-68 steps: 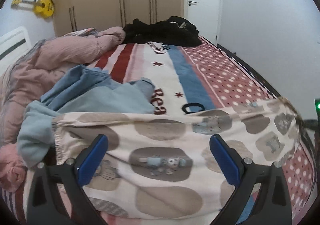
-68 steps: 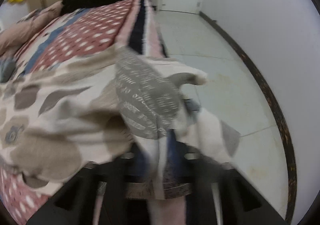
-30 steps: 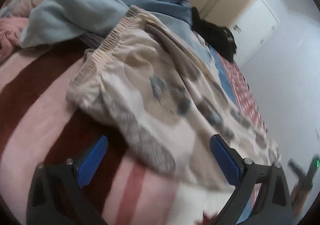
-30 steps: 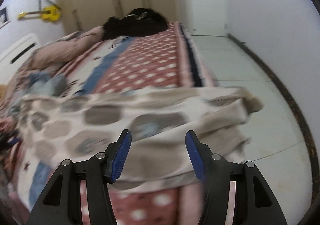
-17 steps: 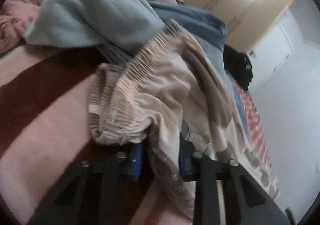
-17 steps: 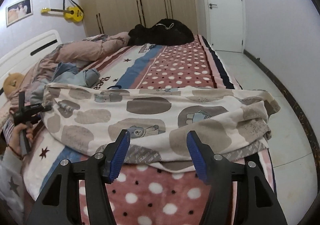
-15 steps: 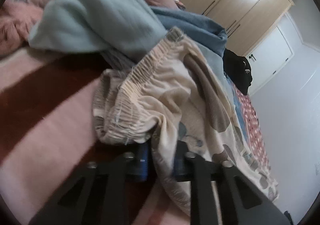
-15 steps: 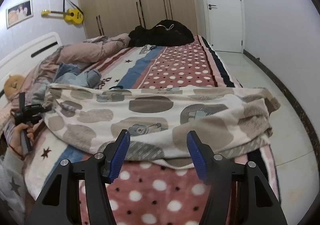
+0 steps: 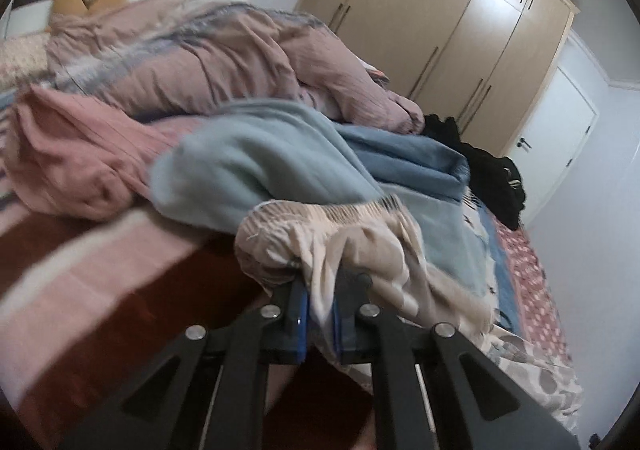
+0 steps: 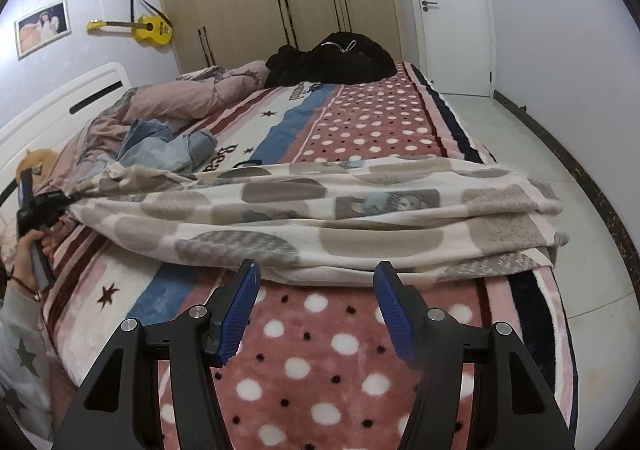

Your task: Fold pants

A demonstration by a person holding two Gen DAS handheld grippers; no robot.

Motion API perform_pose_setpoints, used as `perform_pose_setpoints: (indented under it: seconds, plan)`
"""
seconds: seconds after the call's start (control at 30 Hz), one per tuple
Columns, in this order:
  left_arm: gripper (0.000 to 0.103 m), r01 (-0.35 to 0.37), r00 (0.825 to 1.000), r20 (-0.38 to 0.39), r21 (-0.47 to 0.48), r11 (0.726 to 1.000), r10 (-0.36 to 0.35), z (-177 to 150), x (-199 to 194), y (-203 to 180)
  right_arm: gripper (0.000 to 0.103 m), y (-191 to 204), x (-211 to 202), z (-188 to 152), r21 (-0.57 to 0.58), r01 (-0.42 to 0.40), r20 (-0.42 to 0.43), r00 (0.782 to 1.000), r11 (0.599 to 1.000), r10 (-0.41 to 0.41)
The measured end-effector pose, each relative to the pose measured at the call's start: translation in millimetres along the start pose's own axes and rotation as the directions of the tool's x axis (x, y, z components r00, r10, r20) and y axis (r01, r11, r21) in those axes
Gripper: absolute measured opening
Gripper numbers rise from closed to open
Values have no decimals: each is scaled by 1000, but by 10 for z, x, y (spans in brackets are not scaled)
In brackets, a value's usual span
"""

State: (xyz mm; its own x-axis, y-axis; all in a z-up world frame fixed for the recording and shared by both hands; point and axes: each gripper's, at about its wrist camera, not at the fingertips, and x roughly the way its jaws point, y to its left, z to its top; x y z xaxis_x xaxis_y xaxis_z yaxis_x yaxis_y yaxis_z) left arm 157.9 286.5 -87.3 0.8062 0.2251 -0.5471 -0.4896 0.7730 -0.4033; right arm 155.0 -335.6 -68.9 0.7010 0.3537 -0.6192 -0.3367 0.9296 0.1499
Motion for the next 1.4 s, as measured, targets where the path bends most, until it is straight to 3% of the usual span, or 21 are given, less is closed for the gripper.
perform_pose_setpoints:
  seconds: [0.07, 0.17, 0.2, 0.27, 0.3, 0.33, 0.37, 0.43, 0.5, 0.6, 0.73, 0.87, 0.93, 0.97, 1.03, 1.07, 1.17, 1.23, 1.3, 1.4]
  plan:
    - [7, 2, 1000, -29, -2, 1000, -2, 35, 13, 78, 55, 1, 17, -14, 0, -3, -11, 1000, 1000, 3]
    - [9, 26, 990, -138, 26, 999, -22, -2, 142, 95, 55, 1, 75, -19, 14, -14, -29, 999, 1000, 14]
    - [15, 22, 987, -162, 49, 999, -14, -14, 170, 104, 55, 6, 84, -18, 16, -17, -31, 999, 1000, 18]
    - [37, 10, 987, -162, 66, 998, 0, -14, 134, 138, 55, 36, 95, -11, 5, -18, -32, 999, 1000, 18]
    - [55, 6, 989, -151, 69, 998, 5, 0, 99, 155, 55, 56, 101, -6, -2, -15, -32, 999, 1000, 15]
    - [68, -17, 993, -115, 82, 996, 27, 36, 19, 169, 55, 71, 106, 3, -10, -14, -33, 999, 1000, 13]
    - [71, -62, 996, -58, 120, 991, 70, 102, -112, 159, 55, 77, 114, 14, -15, -14, -34, 999, 1000, 13]
    - [71, -70, 997, -26, 169, 983, 76, 201, -231, 108, 55, 104, 153, 49, -24, -15, -42, 999, 1000, 14]
    - [74, 5, 999, -48, 219, 976, 6, 276, -310, -9, 55, 120, 219, 86, -29, -18, -46, 999, 999, 17]
    - [81, 127, 988, -126, 290, 948, -94, 254, -276, -308, 55, 171, 336, 128, -22, -38, -52, 998, 999, 37]
    - [81, 261, 944, -264, 218, 940, -200, 55, 78, -626, 55, 280, 473, 112, -16, -78, -58, 995, 997, 77]
    - [81, 274, 907, -371, 157, 949, -200, -139, 561, -772, 55, 329, 548, 97, -20, -91, -62, 994, 996, 89]
    - [81, 306, 871, -428, 85, 948, -243, -238, 771, -810, 55, 311, 566, 95, -10, -94, -62, 994, 996, 93]
    - [81, 306, 862, -442, 65, 950, -247, -269, 838, -823, 55, 293, 577, 97, -5, -93, -63, 994, 996, 92]
    - [81, 279, 857, -466, 56, 959, -222, -326, 953, -858, 55, 256, 596, 94, 4, -93, -65, 994, 996, 93]
    - [81, 252, 866, -463, 72, 965, -192, -339, 1007, -880, 55, 237, 603, 96, 8, -93, -65, 993, 996, 93]
    - [64, 215, 893, -421, 80, 973, -162, -306, 1048, -897, 55, 214, 616, 93, 14, -95, -67, 993, 995, 96]
    - [23, 190, 900, -413, 84, 978, -139, -274, 1101, -897, 55, 211, 623, 90, 17, -94, -70, 993, 995, 95]
    - [6, 164, 911, -395, 90, 982, -117, -205, 1122, -860, 55, 213, 624, 88, 16, -93, -70, 993, 996, 94]
    - [3, 159, 948, -292, 80, 984, -129, -28, 982, -800, 55, 213, 614, 91, 13, -92, -64, 994, 996, 92]
